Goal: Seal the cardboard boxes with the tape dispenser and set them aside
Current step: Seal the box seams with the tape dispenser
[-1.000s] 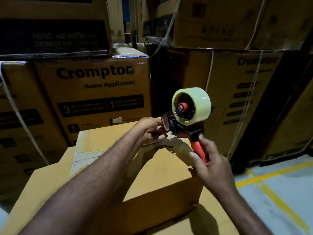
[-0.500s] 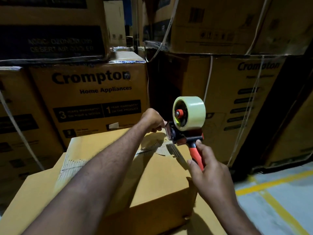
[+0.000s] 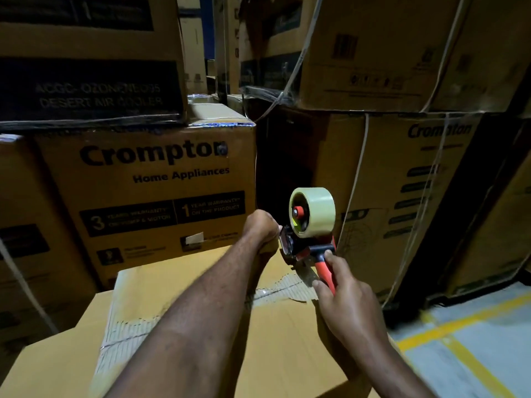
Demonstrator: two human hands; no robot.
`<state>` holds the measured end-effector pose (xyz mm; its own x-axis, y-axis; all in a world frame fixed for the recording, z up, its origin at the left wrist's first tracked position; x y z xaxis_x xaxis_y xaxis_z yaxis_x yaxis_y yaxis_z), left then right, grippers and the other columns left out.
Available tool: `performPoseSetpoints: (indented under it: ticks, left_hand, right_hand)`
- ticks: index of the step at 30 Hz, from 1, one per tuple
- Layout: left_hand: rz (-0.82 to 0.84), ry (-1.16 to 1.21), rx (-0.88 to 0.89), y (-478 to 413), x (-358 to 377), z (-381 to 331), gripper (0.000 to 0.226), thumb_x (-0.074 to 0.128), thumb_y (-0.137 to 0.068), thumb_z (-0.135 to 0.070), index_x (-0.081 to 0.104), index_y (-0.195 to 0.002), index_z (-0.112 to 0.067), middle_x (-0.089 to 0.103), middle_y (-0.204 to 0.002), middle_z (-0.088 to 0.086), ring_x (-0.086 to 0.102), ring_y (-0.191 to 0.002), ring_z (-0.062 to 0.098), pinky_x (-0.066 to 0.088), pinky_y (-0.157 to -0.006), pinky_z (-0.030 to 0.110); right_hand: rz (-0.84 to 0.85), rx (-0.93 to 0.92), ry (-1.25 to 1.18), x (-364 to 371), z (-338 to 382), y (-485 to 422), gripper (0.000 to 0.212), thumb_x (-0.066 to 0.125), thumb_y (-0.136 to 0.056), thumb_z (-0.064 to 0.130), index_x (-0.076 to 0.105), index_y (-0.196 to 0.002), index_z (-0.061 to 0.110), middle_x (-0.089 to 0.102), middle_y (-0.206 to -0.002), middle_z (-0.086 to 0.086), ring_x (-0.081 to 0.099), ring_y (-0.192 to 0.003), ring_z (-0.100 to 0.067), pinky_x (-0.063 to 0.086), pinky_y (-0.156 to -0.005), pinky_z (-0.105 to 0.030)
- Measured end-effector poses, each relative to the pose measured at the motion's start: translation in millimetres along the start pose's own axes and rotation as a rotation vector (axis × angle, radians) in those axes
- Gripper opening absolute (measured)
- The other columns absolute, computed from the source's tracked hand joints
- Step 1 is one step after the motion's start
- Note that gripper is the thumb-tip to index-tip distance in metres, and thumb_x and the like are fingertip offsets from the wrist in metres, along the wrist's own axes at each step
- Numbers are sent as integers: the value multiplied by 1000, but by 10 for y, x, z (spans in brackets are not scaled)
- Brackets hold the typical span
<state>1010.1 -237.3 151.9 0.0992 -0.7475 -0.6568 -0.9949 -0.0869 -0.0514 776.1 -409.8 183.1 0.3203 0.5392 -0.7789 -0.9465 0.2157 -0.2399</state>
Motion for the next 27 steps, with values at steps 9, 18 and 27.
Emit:
performPoseSetpoints:
  ticks: [9, 18, 27]
  left_hand:
    - [77, 31, -32, -258, 188, 237, 7, 70, -92, -18, 73, -88, -14, 73, -93, 6, 69, -84, 18, 61, -77, 38]
    - [69, -122, 10, -259, 314, 218, 34, 73, -89, -33, 54, -113, -19, 52, -104, -1, 56, -81, 15, 43, -57, 28]
    - [231, -263, 160, -159, 495, 148, 22, 62, -98, -31, 73, -80, -25, 73, -85, -2, 66, -81, 18, 57, -75, 41]
  right_hand:
    - [-11, 31, 40, 166, 3, -93, 59, 59, -96, 43, 33, -148, 40, 72, -111, -3, 67, -98, -27, 52, -74, -36]
    - [-1, 33, 65, 206, -48, -157, 57, 59, -97, 39, 32, -147, 40, 71, -111, -4, 66, -97, -27, 46, -67, -33]
    - [102, 65, 21, 174, -107, -263, 49, 57, -99, 34, 28, -138, 40, 65, -120, -8, 63, -94, -23, 55, -73, -35]
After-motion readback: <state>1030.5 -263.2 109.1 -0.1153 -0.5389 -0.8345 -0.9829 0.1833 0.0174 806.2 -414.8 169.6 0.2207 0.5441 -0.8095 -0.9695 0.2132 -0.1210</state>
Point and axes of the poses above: each hand's wrist, its own y-axis away from the middle knuckle, its own x-axis out of the palm, z = x × y, the point moved 10 cm from there along -y, towards the middle knuckle
